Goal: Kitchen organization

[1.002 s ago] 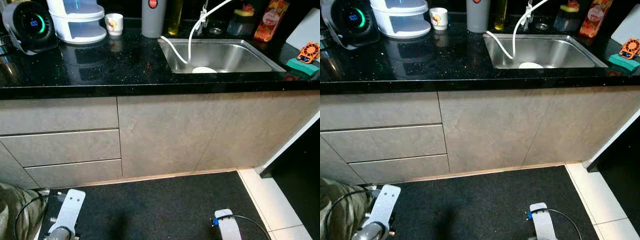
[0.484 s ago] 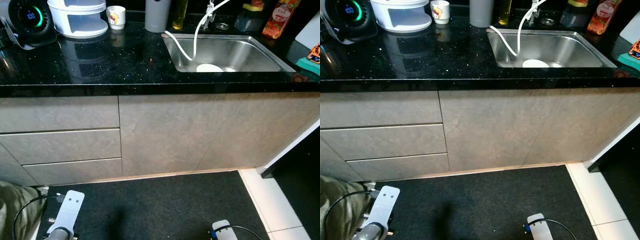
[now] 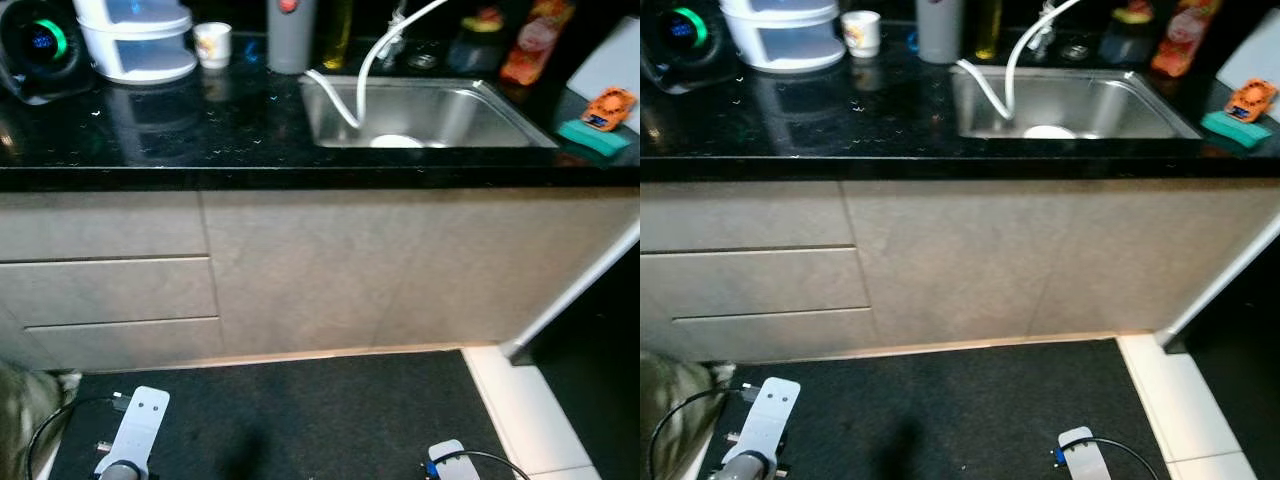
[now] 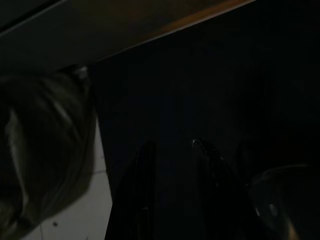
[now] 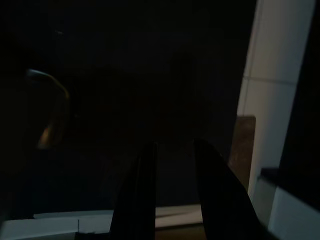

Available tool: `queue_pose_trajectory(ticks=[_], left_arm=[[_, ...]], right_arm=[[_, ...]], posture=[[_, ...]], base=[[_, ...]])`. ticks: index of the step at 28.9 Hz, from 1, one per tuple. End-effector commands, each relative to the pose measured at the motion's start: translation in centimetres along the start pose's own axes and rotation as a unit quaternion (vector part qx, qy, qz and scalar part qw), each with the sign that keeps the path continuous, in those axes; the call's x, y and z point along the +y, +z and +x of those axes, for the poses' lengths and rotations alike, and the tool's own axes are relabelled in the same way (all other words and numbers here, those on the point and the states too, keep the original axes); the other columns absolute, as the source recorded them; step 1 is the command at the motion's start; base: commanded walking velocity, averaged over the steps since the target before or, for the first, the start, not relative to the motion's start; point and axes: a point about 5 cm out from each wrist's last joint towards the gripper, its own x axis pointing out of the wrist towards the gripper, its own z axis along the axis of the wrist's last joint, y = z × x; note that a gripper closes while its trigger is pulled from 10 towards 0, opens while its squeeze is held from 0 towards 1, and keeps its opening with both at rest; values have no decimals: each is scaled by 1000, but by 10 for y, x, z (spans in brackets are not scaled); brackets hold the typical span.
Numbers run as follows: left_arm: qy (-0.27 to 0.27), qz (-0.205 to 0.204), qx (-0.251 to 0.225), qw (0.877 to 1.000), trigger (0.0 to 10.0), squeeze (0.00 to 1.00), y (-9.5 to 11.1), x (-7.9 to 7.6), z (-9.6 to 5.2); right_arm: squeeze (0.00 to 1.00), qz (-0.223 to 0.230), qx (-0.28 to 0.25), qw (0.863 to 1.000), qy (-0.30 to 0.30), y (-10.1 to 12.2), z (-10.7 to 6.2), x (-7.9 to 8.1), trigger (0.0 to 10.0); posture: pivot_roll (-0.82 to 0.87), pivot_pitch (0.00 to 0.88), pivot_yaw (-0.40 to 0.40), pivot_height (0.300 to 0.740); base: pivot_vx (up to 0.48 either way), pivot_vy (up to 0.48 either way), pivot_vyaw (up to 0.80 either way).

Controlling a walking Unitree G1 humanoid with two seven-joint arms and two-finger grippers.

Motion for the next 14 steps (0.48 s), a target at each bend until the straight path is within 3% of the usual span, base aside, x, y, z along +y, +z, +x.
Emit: queue_pose_trajectory(ticks=[1, 10, 11, 12, 13, 14], left_arm=[[-4, -3, 11, 1000, 10000, 0, -6, 1, -1], [-37, 11, 22, 999, 10000, 0, -21, -11, -7], [-52, 30, 17, 998, 10000, 0, -24, -15, -8], [-72, 64, 18, 995, 10000, 122, -28, -18, -10], [-72, 64, 18, 995, 10000, 122, -28, -18, -10], [-78, 82, 17, 993, 10000, 498, -30, -16, -11]], right_arm=[[0, 3, 9, 1000, 2, -6, -1, 3, 10000], [0, 18, 9, 1000, 18, -4, -1, 8, 10000], [0, 95, 20, 995, 15, -3, 0, 7, 10000], [0, 234, 28, 972, 13, -2, 1, 4, 10000], [0, 234, 28, 972, 13, -2, 1, 4, 10000], [0, 300, 22, 953, 12, 1, 2, 2, 10000]], posture=[[97, 80, -77, 740], [100, 81, -79, 740], [106, 78, -78, 740], [111, 73, -77, 740], [111, 73, -77, 740], [111, 66, -70, 740]], base=[[0, 0, 0], [0, 0, 0], [0, 0, 0], [0, 0, 0], [0, 0, 0], [0, 0, 0]])
